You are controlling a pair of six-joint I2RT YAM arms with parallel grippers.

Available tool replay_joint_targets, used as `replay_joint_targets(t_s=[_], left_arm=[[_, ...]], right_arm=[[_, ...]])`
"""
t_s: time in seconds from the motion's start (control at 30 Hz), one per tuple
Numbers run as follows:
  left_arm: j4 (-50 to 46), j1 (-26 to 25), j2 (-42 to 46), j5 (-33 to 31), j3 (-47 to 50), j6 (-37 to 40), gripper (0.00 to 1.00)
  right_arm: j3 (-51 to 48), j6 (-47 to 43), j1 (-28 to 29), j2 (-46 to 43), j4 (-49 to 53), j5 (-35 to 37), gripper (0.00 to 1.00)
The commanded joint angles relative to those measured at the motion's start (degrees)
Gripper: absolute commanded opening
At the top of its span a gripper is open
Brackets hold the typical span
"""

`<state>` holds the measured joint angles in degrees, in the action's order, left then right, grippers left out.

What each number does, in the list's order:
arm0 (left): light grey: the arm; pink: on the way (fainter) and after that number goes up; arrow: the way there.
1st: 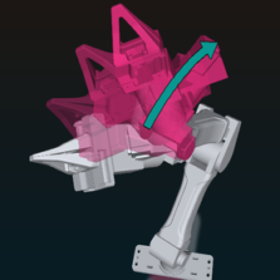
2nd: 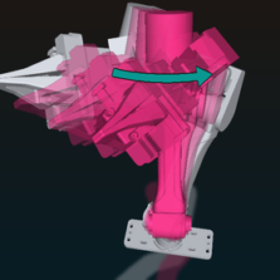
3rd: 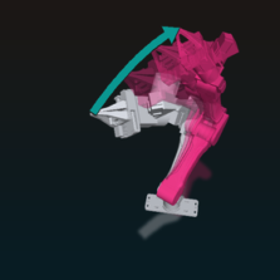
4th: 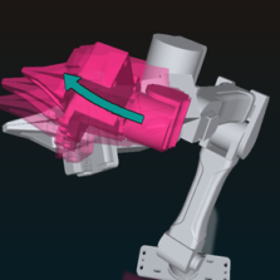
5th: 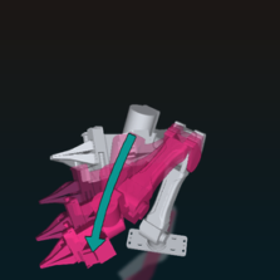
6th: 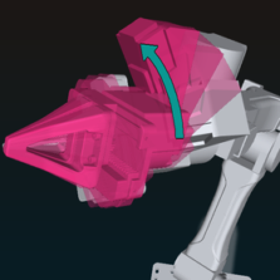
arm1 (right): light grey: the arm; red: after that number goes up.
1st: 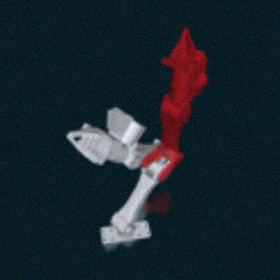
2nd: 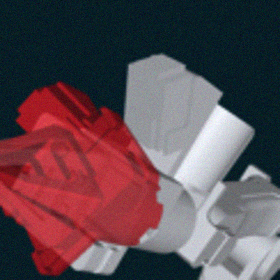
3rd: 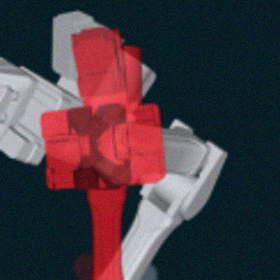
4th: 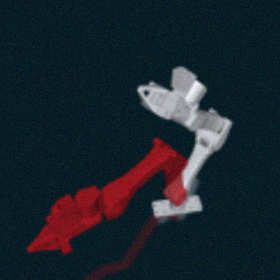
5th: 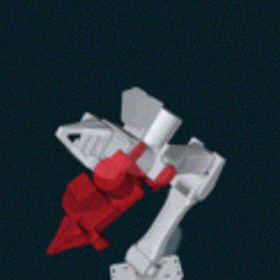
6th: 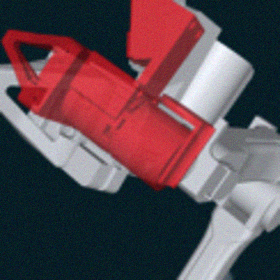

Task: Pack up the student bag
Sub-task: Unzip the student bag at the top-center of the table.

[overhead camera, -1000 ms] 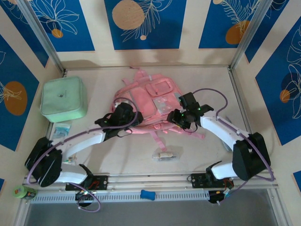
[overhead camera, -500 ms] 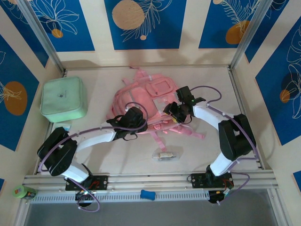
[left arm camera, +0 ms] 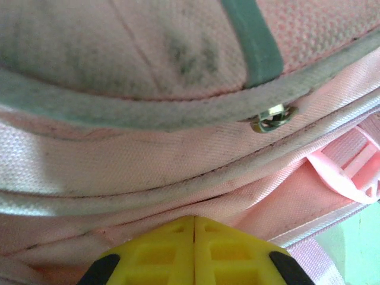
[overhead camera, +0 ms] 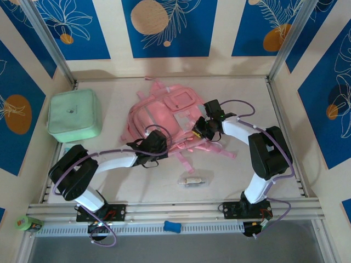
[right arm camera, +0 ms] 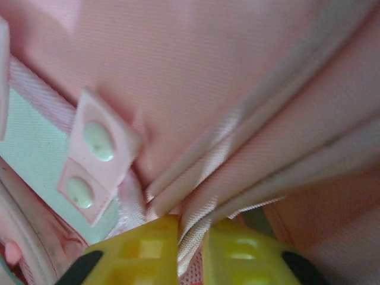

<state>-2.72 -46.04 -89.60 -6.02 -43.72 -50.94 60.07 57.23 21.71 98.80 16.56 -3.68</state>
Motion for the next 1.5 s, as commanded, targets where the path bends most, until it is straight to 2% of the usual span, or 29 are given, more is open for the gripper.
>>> replay_joint_targets(t_s=[0.0, 0.13, 0.27, 0.5, 0.67, 0.8, 0.9, 1.03, 1.23, 1.37, 1.47], left_arm=[[-3.38, 0.43, -0.74, -0.17, -0.07, 0.02, 0.07], [-5.17, 0.51, -0.42, -0.75, -1.90, 1.01, 0.07], [-4.84, 0.59, 0.22, -1.21, -3.30, 1.71, 0.09], [-5.09, 2.78, -1.32, -1.93, -8.42, 3.62, 0.10], [-8.54, 6.42, -2.37, -1.64, -15.19, 8.74, 0.17], [-13.35, 7.04, 0.86, -1.80, -18.44, 11.93, 0.30], [-14.64, 5.09, 4.59, -0.29, -17.94, 10.57, 0.36], [-14.65, -0.93, 6.79, -1.95, -17.60, 9.08, 0.41], [-15.97, -8.74, 1.14, -3.99, -22.89, 9.24, 0.46], [-19.46, -9.93, -4.20, -6.71, -27.80, 9.72, 0.48], [-18.22, -9.94, -6.80, -8.30, -29.39, 11.20, 0.48]], right_arm=[[-1.10, 0.31, 0.14, -1.03, -3.85, -1.75, 0.07], [-2.33, 1.51, 0.08, -5.17, -5.27, -2.70, 0.00], [-4.66, 5.25, -0.91, -10.77, -9.32, -6.73, 0.00], [-6.72, 11.14, -1.41, -18.58, -9.70, -7.84, 0.00], [-12.23, 18.20, -0.91, -21.70, -15.22, -6.94, 0.00], [-13.54, 19.59, 0.18, -24.00, -15.16, -3.98, 0.00], [-15.00, 21.31, 1.18, -24.91, -16.19, -2.84, 0.00], [-16.10, 22.75, 1.51, -25.21, -17.35, -2.39, 0.00], [-16.24, 22.75, 1.59, -26.59, -16.14, -1.64, 0.00], [-16.28, 22.79, 1.36, -28.17, -15.00, -1.11, 0.00], [-16.39, 22.86, 1.23, -28.84, -14.51, -1.24, 0.00]])
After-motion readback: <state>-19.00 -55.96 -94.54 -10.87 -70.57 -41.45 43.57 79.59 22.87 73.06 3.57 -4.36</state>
